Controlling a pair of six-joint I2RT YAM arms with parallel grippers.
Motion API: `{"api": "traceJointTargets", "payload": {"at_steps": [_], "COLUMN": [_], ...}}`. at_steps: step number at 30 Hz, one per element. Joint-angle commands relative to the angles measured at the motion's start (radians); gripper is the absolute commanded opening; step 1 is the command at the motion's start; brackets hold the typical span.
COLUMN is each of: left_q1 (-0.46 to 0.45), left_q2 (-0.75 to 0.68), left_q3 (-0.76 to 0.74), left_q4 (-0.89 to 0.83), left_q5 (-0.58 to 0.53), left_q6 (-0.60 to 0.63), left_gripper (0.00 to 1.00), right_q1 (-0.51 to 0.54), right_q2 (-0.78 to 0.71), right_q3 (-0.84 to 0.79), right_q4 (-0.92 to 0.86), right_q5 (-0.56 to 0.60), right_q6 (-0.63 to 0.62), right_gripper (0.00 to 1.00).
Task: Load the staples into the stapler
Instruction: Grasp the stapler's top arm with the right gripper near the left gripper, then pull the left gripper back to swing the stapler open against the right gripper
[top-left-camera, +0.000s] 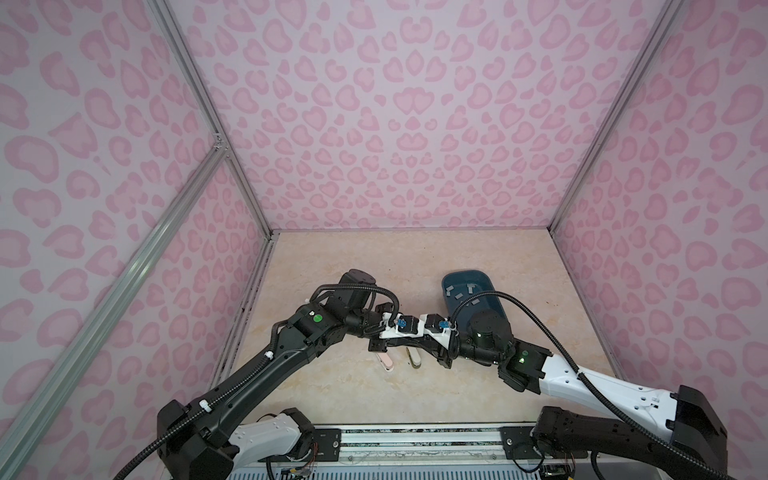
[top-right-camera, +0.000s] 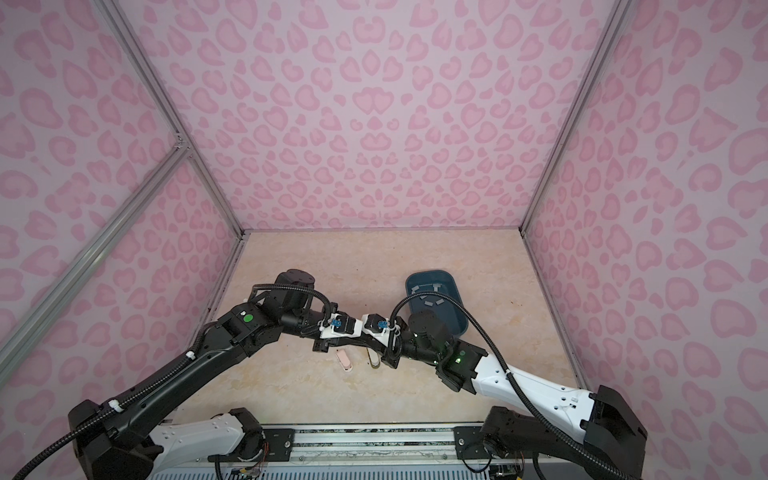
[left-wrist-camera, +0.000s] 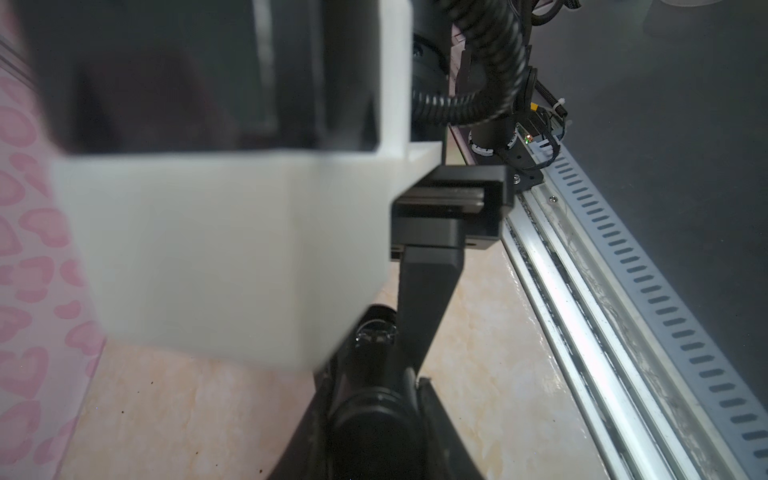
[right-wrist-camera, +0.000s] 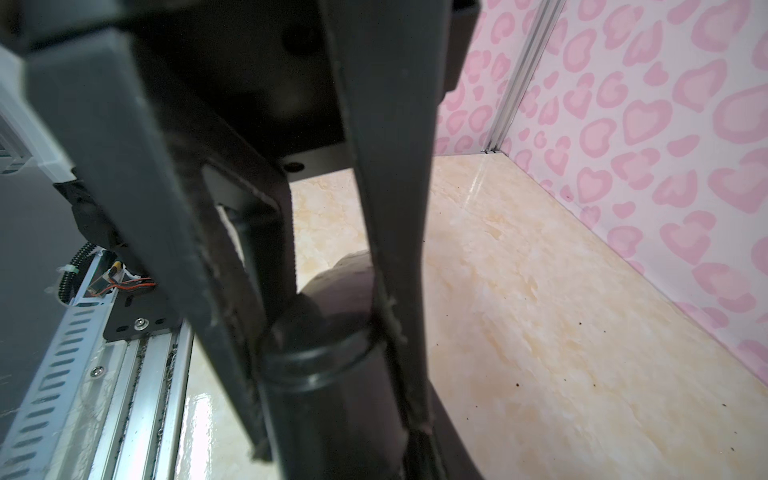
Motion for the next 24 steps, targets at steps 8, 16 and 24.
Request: {"api": "traceJointTargets", "payload": {"at_steps": [8,16,24], "left_q1": [0.023,0.106,0.286], "left_q2": [-0.021,-0.091,-0.165], "left_q3": [0.012,-0.01,-0.022], "left_q4": [0.031,0.047,0.066], "left_q5": [0.104,0.191,0.388], "left_q6": [0.01,0.021,0.039], "left_gripper": [0.04,0.04,0.04], "right_q1": [0.006,0.005,-0.031], "right_q2": [0.02,0.022,0.001], "right_q3": [0.011,0.011,-0.002], "right_q4": [0.021,0.003,0.01], "right_q5": [0.074,0.141,0.118], "right_q6": [0.023,0.04,0.069], "right_gripper": [0.36,0.19,0.0]}}
